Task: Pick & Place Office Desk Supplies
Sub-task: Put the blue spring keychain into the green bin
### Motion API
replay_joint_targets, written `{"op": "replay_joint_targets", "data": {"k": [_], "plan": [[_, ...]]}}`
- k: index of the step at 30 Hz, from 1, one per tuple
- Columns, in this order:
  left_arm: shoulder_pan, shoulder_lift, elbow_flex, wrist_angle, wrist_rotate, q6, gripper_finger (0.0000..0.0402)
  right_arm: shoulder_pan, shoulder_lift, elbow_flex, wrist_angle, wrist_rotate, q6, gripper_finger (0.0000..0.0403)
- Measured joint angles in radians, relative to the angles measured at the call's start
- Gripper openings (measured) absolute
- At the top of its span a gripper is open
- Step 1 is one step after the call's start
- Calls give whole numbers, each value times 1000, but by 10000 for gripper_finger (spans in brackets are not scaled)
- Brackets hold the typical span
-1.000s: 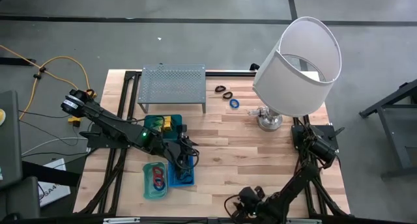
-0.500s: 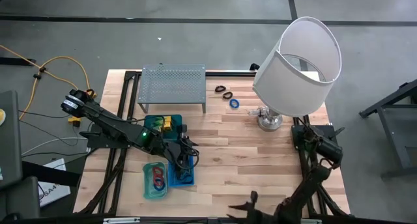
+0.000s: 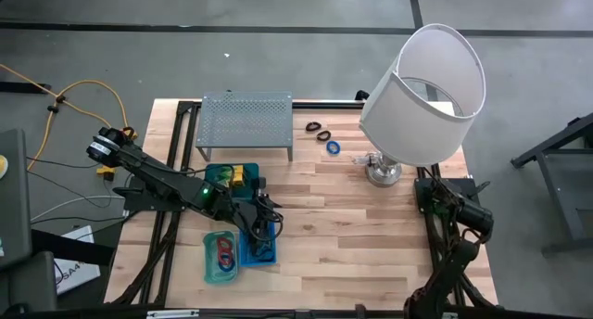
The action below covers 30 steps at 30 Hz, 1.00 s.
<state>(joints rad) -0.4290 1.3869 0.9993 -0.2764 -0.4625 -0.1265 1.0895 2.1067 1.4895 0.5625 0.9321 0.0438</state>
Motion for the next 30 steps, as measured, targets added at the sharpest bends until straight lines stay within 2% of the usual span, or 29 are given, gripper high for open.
{"op": "replay_joint_targets", "data": {"k": [3,5,8,13,16,21,30], "plan": [[0,0,0,0,0,0,112,11,0,0,-30,-40,-16,120],[0,0,0,0,0,0,112,14,0,0,-66,-10,-15,120],[0,0,0,0,0,0,112,12,0,0,-111,130,-16,120],[0,0,0,0,0,0,112,-5,0,0,-145,423,6,120],[0,0,0,0,0,0,112,-13,0,0,-141,517,15,120],[0,0,0,0,0,0,112,-12,0,0,-142,483,14,120],[0,0,0,0,-1,0,112,-12,0,0,-148,235,12,120]]}}
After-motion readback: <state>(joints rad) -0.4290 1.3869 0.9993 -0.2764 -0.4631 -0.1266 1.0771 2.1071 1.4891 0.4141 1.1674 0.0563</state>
